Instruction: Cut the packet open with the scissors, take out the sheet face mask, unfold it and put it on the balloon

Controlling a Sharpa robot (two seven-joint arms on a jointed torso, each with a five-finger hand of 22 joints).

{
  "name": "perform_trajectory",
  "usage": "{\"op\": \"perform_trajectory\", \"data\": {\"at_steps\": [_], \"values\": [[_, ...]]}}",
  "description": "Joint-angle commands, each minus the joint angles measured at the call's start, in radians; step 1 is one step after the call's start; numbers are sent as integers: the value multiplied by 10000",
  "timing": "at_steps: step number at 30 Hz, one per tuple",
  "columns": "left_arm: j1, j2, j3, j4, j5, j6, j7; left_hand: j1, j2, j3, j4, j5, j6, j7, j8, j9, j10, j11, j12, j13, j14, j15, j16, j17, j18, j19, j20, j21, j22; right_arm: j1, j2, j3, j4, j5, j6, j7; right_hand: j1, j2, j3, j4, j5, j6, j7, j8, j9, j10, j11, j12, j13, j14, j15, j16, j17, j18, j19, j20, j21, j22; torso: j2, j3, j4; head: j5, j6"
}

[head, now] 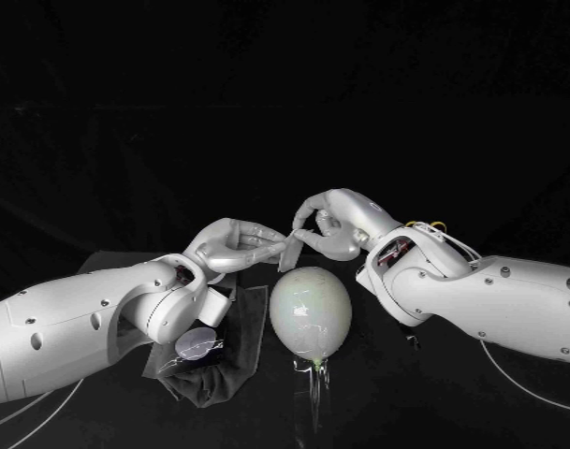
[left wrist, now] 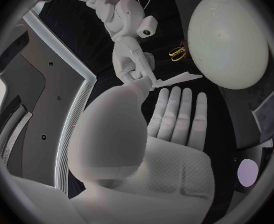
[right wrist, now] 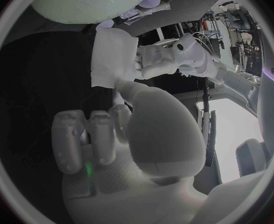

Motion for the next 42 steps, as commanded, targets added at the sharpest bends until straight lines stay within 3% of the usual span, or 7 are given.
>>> {"op": "perform_trajectory", "data": {"at_steps": [1, 8, 11, 16, 23, 26, 42], "values": [[12, 48, 12, 15, -31, 128, 50, -90, -32, -169, 14, -17, 85, 284, -49, -18, -68, -29, 62, 15, -36, 20, -29, 22, -121, -22, -13, -33, 27, 8, 22, 9, 20, -169, 110, -38, -25, 93, 47, 10, 22, 76, 26, 240, 232, 58, 23, 9, 1147, 1064, -70, 40, 2635, -140, 1086, -24, 64, 2629, 1, 3, -1, -3, 0], [12, 105, 12, -4, -31, 59, -21, -83, 59, -399, -16, -17, 171, 263, -48, -33, -2, -56, 112, 30, 80, -15, 29, 71, -46, 113, -20, 30, 48, 8, 28, 9, 58, -191, 109, -41, -25, 93, 47, 10, 22, 76, 26, 240, 232, 58, 23, 9, 1147, 1064, -70, 40, 2635, -140, 1086, -24, 64, 2629, 1, 5, -3, -6, -5], [13, 120, 12, -12, -27, 12, -50, 38, 204, -470, -81, -15, 281, 210, -24, -39, 110, -107, 171, 44, 200, -65, 92, 119, 6, 189, -20, 59, 51, 8, 23, 9, 80, -196, 109, -41, -25, 93, 47, 10, 22, 76, 26, 240, 232, 58, 23, 9, 1147, 1064, -70, 40, 2635, -140, 1086, -24, 64, 2629, -1, 6, -4, -3, -7], [13, 142, 12, -39, 175, 12, -113, 611, 851, -4, -302, -10, 583, 34, 95, -20, 387, -277, 280, 52, 485, -209, 244, 220, 180, 459, -41, 187, 86, 8, 1, 9, 151, -201, 105, -41, -25, 93, 47, 10, 22, 76, 26, 240, 232, 58, 23, 9, 1147, 1064, -70, 40, 2635, -140, 1086, -24, 64, 2629, 2, 6, -5, -4, -6], [13, 159, 12, -46, 193, 65, -154, 1168, 1352, 802, -813, -21, 1165, -253, 495, 135, 1133, -589, 507, 71, 1134, -482, 546, 433, 613, 1120, -85, 537, 185, 8, -14, 9, 187, -215, 110, -44, -25, 93, 47, 10, 22, 76, 26, 240, 232, 58, 23, 9, 1147, 1064, -70, 40, 2635, -140, 1086, -24, 64, 2629, -1, 5, -2, -4, -8], [13, 161, 12, -48, 160, 114, -160, 1200, 1525, 1032, -1032, -27, 1357, -359, 697, 247, 1500, -719, 597, 88, 1475, -630, 677, 531, 677, 1316, -123, 684, 236, 8, -12, 9, 179, -217, 137, -57, -36, 91, 66, -8, 22, 75, 26, 254, 237, 70, 22, 28, 1161, 1064, -69, 40, 2635, -140, 1086, -23, 64, 2629, -1, 3, 1, -4, -11], [13, 152, 13, -24, 297, 430, -187, 835, 1677, 1384, -1185, -11, 1364, -473, 919, 438, 1801, -816, 505, 45, 1695, -716, 671, 637, 660, 1375, -174, 829, 282, 8, 40, 9, 32, -233, 490, -218, -36, 91, 66, -8, 22, 75, 26, 254, 237, 70, 22, 28, 1161, 1064, -69, 40, 2635, -140, 1086, -23, 64, 2629, -2, 0, 4, -9, -76]]}}
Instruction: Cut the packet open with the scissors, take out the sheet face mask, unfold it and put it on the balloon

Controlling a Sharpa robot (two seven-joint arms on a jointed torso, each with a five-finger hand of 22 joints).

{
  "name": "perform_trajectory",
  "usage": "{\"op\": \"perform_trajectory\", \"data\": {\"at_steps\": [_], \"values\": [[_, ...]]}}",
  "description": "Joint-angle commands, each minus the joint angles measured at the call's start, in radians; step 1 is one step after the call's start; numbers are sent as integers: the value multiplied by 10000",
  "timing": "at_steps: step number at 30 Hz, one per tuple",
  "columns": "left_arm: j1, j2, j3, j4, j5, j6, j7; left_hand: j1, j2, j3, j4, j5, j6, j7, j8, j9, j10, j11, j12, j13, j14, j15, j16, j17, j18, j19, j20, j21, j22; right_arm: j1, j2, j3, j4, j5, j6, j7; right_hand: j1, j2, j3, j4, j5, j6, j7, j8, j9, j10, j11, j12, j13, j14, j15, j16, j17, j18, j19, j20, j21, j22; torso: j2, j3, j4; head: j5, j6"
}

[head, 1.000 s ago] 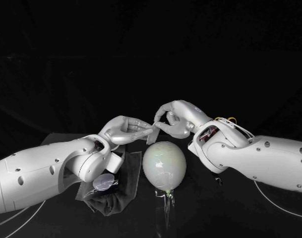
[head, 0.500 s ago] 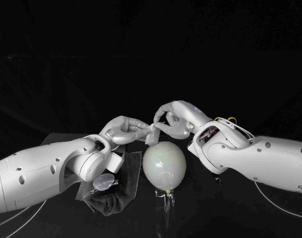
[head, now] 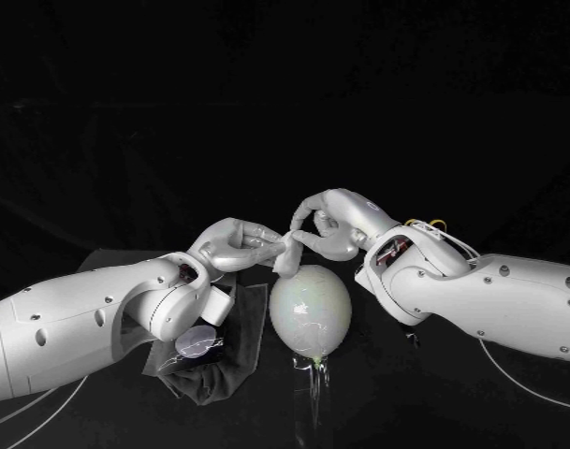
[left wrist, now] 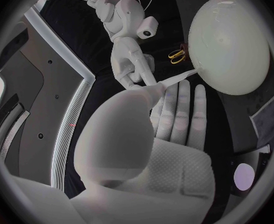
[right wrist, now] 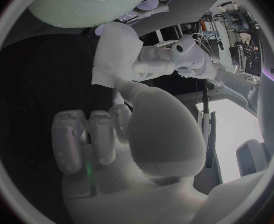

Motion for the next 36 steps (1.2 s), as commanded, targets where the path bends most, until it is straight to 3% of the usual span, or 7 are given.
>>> {"op": "perform_trajectory", "data": {"at_steps": [1, 17, 36], "values": [[11, 14, 11, 29, 167, 276, 37, -90, 42, 88, -3, 68, 9, -43, 104, 248, 80, -2, -62, -14, 81, 1, 9, 18, 100, 64, -15, 54, 15, 8, 16, 10, -26, -151, 294, -111, 7, 134, 59, -20, 68, 56, 6, 251, 237, 91, 6, 28, 1160, 1064, -69, 35, 2635, -140, 1106, -44, 45, 2627, -6, -2, 1, 0, -15], [11, -9, 11, 25, 497, 303, 19, -369, 168, 344, -105, 68, -136, -22, 296, 495, 147, 14, -189, -28, 98, 19, -75, 78, 104, 61, -25, 133, 32, 8, 22, 10, -45, -165, 268, -142, 7, 134, 59, -20, 68, 56, 6, 251, 237, 91, 6, 28, 1160, 1064, -69, 35, 2635, -140, 1106, -44, 45, 2627, -5, 2, -6, -1, -36], [11, -24, 11, 26, 639, 531, -192, -566, 109, 499, -297, 68, -374, 87, 443, 743, 118, 82, -337, -34, 56, 63, -191, 131, 109, 109, -68, 251, 67, 8, 16, 10, -33, -171, 110, -146, 7, 134, 59, -20, 68, 56, 6, 251, 237, 91, 6, 28, 1160, 1064, -69, 35, 2635, -140, 1106, -44, 45, 2627, -4, 2, -5, -10, -39]]}}
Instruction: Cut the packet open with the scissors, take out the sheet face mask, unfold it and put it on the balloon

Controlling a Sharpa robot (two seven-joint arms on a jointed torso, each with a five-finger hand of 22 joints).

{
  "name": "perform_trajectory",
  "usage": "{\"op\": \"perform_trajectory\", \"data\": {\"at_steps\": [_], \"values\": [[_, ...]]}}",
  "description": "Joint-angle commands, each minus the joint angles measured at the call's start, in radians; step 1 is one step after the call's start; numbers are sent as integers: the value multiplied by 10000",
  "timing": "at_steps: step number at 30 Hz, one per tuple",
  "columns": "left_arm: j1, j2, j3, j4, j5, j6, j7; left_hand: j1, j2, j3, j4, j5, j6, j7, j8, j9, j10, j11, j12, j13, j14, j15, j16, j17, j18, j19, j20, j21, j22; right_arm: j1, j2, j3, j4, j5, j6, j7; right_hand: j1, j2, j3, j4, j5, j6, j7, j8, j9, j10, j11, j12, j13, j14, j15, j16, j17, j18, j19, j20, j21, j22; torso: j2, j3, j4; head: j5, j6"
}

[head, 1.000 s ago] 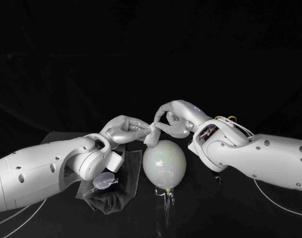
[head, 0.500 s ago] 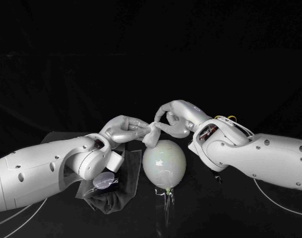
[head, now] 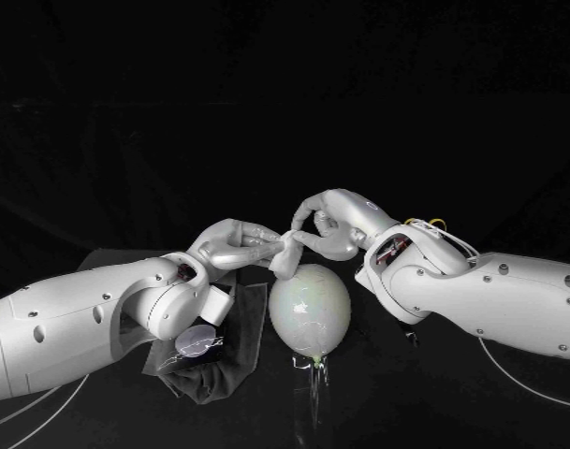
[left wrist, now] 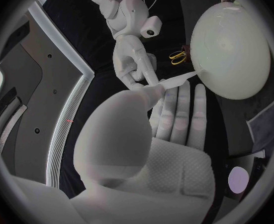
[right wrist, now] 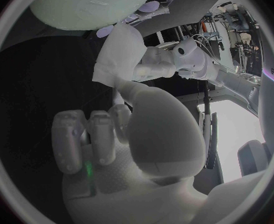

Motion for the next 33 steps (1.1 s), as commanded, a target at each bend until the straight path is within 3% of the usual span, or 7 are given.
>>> {"op": "perform_trajectory", "data": {"at_steps": [1, 4, 14, 17, 19, 23, 33], "values": [[11, 5, 11, 29, 155, 307, -48, -97, 34, 73, -60, 42, -137, 41, 31, 759, -24, 53, -93, -18, 14, 35, -87, 20, 128, 71, -35, 58, 14, 6, 4, 8, 5, -139, -50, -29, -23, 104, 75, -11, 49, 58, -8, 197, 237, 97, -24, 28, 1157, 1064, -69, 35, 2635, -140, 1085, -22, 51, 2627, 4, -3, 1, -5, -14], [11, 3, 11, 30, 186, 339, -56, -122, 33, 108, -101, 42, -210, 73, 26, 789, -62, 80, -135, -21, -4, 52, -115, 29, 124, 59, -39, 72, 18, 6, 5, 8, 3, -139, -48, -35, -23, 104, 75, -11, 49, 58, -8, 197, 237, 97, -24, 28, 1157, 1064, -69, 35, 2635, -140, 1085, -22, 51, 2627, 5, -3, 5, -8, -18], [12, -19, 11, 41, 304, 425, -38, -363, -280, -37, -214, 39, -420, 164, 0, 867, -236, 165, -256, -26, -40, 113, -179, 78, 106, -24, 0, 78, 6, 6, 11, 8, -1, -139, -9, -59, -23, 104, 75, -11, 49, 58, -8, 197, 237, 97, -24, 28, 1157, 1064, -69, 35, 2635, -140, 1085, -22, 51, 2627, 1, -3, 4, -5, -27], [12, -21, 11, 46, 327, 440, -12, -651, -549, -232, -130, 37, -448, 162, -17, 876, -286, 185, -264, -20, -50, 139, -189, 111, 102, -76, 50, 37, -26, 6, 15, 8, -4, -139, 29, -75, -23, 104, 75, -11, 49, 58, -8, 197, 237, 97, -24, 28, 1157, 1064, -69, 35, 2635, -140, 1085, -22, 51, 2627, 5, -4, 7, -6, -30], [12, -23, 11, 48, 356, 436, 19, -1073, -894, -536, 77, 28, -483, 142, -64, 861, -302, 182, -254, -10, -36, 127, -179, 160, 115, -109, 99, -20, -72, 6, 17, 8, -7, -142, 60, -90, -23, 104, 75, -11, 49, 58, -8, 197, 237, 97, -24, 28, 1157, 1064, -69, 35, 2635, -140, 1085, -22, 51, 2627, 7, -4, 5, -4, -30], [12, -29, 11, 50, 465, 376, 126, -1301, -1113, -738, 218, 37, -502, 133, -118, 840, -329, 183, -253, -4, -53, 115, -185, 215, 127, -116, 126, -78, -124, 6, 23, 8, -12, -160, 136, -129, -60, 105, 106, -30, 49, 51, -7, 217, 244, 99, -23, 22, 1156, 1064, -68, 35, 2635, -140, 1085, -21, 51, 2627, 7, -5, 5, -3, -33], [12, -38, 11, 46, 577, 266, 309, -1180, -1053, -721, 205, 40, -465, 63, -137, 831, -342, 137, -244, 3, -68, 92, -191, 272, 126, -134, 139, -146, -182, 6, 35, 8, -15, -185, 195, -170, -60, 105, 106, -30, 49, 51, -7, 217, 244, 99, -23, 22, 1156, 1064, -68, 35, 2635, -140, 1085, -21, 51, 2627, 6, -6, 7, -12, -55]]}}
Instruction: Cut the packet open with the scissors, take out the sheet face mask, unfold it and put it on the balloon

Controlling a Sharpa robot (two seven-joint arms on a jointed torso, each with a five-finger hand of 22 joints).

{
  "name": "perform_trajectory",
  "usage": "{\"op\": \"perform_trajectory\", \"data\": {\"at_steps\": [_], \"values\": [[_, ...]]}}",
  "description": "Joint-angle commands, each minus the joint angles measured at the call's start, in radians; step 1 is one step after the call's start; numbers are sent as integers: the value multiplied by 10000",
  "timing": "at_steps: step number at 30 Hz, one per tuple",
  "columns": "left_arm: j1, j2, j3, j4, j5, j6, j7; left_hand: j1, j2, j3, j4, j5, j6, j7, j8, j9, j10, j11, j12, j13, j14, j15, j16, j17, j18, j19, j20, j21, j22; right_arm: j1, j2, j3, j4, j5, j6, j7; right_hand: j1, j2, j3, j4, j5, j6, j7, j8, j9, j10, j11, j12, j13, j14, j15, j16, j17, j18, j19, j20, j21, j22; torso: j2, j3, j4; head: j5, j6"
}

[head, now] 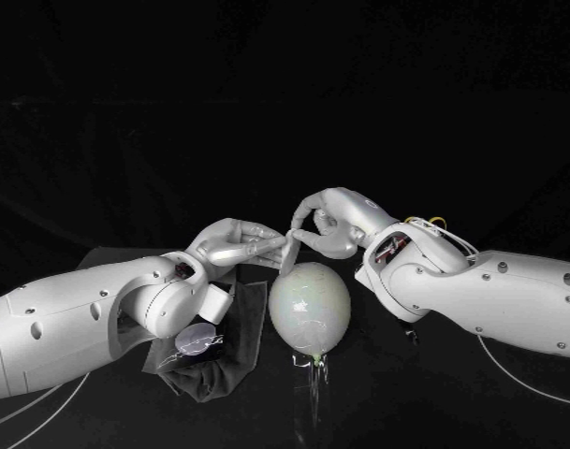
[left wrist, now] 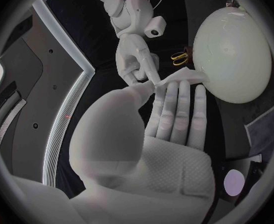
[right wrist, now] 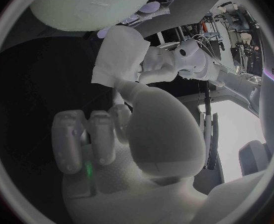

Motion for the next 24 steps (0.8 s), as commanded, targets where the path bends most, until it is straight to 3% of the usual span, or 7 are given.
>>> {"op": "perform_trajectory", "data": {"at_steps": [1, 18, 24], "values": [[13, 7, 15, 28, 174, 41, 283, 116, 36, -9, -59, 21, -26, -56, -39, -11, -51, -5, -42, 15, 7, 17, -38, 14, 204, -41, 48, -48, -14, 5, 14, 7, 3, -163, 148, -61, -26, 73, 60, 22, 26, 78, 5, 217, 244, 84, 10, 22, 1154, 1064, -68, 35, 2629, -140, 1089, -26, 54, 2630, -3, 1, 2, -2, -9], [13, 40, 15, 24, 14, -41, 264, 283, 125, 27, -129, 21, 62, -62, -25, -5, 15, -29, -7, 34, 48, -6, -9, 87, 224, 46, 32, -49, -38, 5, 22, 7, 47, -180, 199, -74, -33, 68, 65, 14, 26, 77, 4, 222, 247, 98, 10, 51, 1173, 1064, -68, 35, 2629, -140, 1089, -26, 54, 2630, -7, 6, -6, 11, -18], [14, 49, 15, 28, -88, -99, 237, 195, -73, -138, -113, 18, 85, -49, -39, -10, 55, -21, 8, 44, 83, -12, 20, 147, 230, 131, 18, -41, -53, 5, 24, 7, 46, -187, 214, -83, -33, 68, 65, 14, 26, 77, 4, 222, 247, 98, 10, 51, 1173, 1064, -68, 35, 2629, -140, 1089, -26, 54, 2630, -5, 6, -2, 4, -14]]}}
